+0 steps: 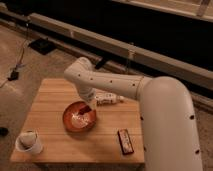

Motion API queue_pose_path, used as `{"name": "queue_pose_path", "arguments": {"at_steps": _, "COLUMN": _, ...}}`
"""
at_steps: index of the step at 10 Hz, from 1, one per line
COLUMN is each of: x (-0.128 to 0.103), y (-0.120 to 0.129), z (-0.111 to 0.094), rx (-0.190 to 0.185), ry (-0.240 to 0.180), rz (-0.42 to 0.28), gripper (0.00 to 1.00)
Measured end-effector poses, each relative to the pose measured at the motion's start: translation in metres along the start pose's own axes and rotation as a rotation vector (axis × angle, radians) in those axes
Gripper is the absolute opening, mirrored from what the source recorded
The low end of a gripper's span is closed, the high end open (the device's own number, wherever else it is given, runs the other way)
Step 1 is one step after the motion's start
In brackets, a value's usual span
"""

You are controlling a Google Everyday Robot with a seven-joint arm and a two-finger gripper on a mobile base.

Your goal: Place the pepper in the ceramic bowl

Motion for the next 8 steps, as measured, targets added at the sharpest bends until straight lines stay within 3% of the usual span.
{"name": "queue_pose_path", "arguments": {"at_steps": 2, "x": -0.006, "y": -0.006, "z": -0.002, "rx": 0.003, "ry": 0.002, "rz": -0.004, "gripper": 0.62}}
{"name": "queue_pose_path", "arguments": {"at_steps": 3, "x": -0.014, "y": -0.01, "z": -0.002, "rx": 0.001, "ry": 0.002, "rz": -0.008, "gripper": 0.67}}
{"name": "queue_pose_path", "arguments": {"at_steps": 8, "x": -0.018, "y": -0.01, "z": 0.0, "rx": -0.002, "ry": 0.011, "rz": -0.015, "gripper": 0.69}}
